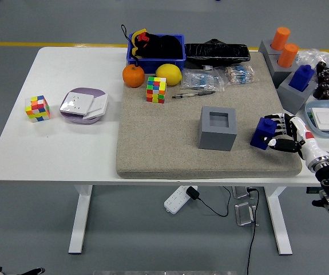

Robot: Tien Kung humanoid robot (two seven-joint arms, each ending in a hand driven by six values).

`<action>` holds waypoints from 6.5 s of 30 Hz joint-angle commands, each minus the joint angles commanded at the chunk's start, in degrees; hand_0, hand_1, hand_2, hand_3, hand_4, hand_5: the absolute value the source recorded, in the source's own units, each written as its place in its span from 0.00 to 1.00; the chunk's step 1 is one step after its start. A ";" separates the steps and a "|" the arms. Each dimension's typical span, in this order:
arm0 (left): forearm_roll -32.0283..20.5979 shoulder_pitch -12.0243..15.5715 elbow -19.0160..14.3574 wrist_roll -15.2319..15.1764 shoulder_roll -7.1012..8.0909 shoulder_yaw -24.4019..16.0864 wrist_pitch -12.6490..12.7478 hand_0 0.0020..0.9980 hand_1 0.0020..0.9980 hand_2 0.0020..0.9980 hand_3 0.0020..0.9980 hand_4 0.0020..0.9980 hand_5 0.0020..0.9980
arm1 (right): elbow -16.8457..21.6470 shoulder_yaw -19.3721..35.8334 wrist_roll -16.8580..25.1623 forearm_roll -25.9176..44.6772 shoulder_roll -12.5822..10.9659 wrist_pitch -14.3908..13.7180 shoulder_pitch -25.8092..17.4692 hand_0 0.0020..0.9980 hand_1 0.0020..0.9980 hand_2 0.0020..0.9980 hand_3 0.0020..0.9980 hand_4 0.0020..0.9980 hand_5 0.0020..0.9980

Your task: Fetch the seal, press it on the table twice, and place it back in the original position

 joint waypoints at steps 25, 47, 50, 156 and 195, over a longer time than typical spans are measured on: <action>-0.44 -0.19 0.02 -0.07 0.33 0.10 0.02 0.82 0.79 0.77 0.80 0.69 0.41 | 18.03 -0.62 -1.49 1.55 -2.26 1.47 3.86 0.54 0.42 0.46 0.47 0.73 0.00; -0.46 -0.63 -0.06 -0.06 0.60 0.16 -0.05 0.82 0.79 0.77 0.80 0.69 0.41 | 13.71 -12.13 -2.64 4.83 -2.18 5.16 11.33 0.54 0.43 0.46 0.48 0.73 0.00; -0.43 -0.64 -0.07 -0.04 0.62 0.14 -0.06 0.82 0.79 0.77 0.80 0.69 0.41 | 12.88 -12.81 -2.64 4.80 -2.28 5.37 11.61 0.54 0.43 0.46 0.48 0.73 0.00; -0.24 -0.94 -0.09 -0.08 0.53 0.17 -0.19 0.82 0.79 0.77 0.80 0.69 0.41 | 5.77 -19.06 -0.82 6.04 -2.48 6.77 14.31 0.76 0.78 0.78 0.79 1.00 0.00; 0.03 -0.76 -0.06 0.02 0.85 -0.19 -0.53 0.82 0.79 0.77 0.80 0.69 0.41 | 11.52 -5.41 -7.02 -4.05 -11.25 16.35 7.63 1.00 0.99 0.97 1.00 1.00 0.44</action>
